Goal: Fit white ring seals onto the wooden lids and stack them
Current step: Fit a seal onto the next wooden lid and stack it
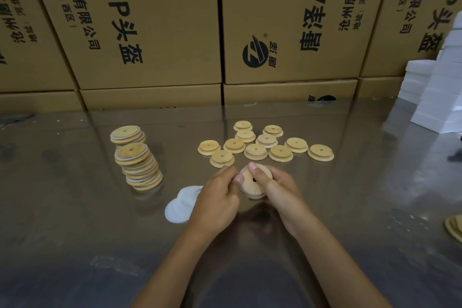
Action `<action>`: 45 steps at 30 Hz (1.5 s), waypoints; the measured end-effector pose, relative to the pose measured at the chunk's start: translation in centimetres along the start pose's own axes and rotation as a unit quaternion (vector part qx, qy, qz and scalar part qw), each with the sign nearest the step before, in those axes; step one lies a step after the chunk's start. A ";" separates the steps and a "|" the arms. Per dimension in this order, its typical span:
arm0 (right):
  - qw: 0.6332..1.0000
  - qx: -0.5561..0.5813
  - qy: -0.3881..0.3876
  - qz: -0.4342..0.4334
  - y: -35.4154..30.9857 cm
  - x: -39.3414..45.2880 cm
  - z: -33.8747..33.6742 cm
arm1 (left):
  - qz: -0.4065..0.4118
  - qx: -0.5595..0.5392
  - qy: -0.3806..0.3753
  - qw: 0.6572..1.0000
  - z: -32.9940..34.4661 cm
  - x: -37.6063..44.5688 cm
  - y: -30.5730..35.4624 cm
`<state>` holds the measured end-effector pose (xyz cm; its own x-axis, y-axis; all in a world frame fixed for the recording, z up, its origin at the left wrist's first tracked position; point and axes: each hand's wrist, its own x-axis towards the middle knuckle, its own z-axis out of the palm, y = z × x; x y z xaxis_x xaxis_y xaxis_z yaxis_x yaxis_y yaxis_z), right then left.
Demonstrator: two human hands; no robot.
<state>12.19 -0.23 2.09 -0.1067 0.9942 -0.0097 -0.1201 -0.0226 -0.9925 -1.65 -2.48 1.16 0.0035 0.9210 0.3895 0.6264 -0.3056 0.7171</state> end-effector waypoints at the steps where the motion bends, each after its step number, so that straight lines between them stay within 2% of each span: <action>1: 1.000 -0.005 0.000 0.001 0.1 0.0 0.0 | -0.007 -0.005 -0.007 1.000 0.0 0.0 0.0; 12: 0.991 0.103 -0.073 0.046 -0.1 0.1 -0.5 | -0.055 -0.063 -0.015 0.996 -0.5 0.3 0.4; 17: 0.978 0.184 -0.013 0.101 -0.2 0.5 -0.9 | -0.047 -0.082 -0.034 0.995 -0.2 0.2 0.6; 20: 0.973 0.200 -0.002 0.116 -0.1 0.7 -1.2 | -0.046 -0.092 -0.047 0.994 0.0 0.2 0.4; 25: 0.979 0.178 -0.004 0.099 0.0 0.7 -1.3 | -0.045 -0.128 -0.062 0.989 0.1 -0.1 0.6; 30: 0.990 0.121 -0.035 0.058 0.3 0.2 -0.6 | -0.047 -0.128 -0.021 0.990 0.0 -0.2 0.8; 38: 0.986 0.143 -0.055 0.073 0.1 -0.2 -0.5 | -0.031 -0.108 0.026 0.993 0.0 -0.4 1.0; 45: 0.989 0.080 -0.089 0.082 0.7 -0.2 -0.5 | -0.051 -0.146 0.054 0.987 -0.6 0.0 0.6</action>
<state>12.60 -0.44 1.32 -0.3080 0.9420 -0.1330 -0.2403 -0.2123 -0.9472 -1.74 -2.77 1.97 -0.1412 0.9243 0.3545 0.3686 -0.2832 0.8854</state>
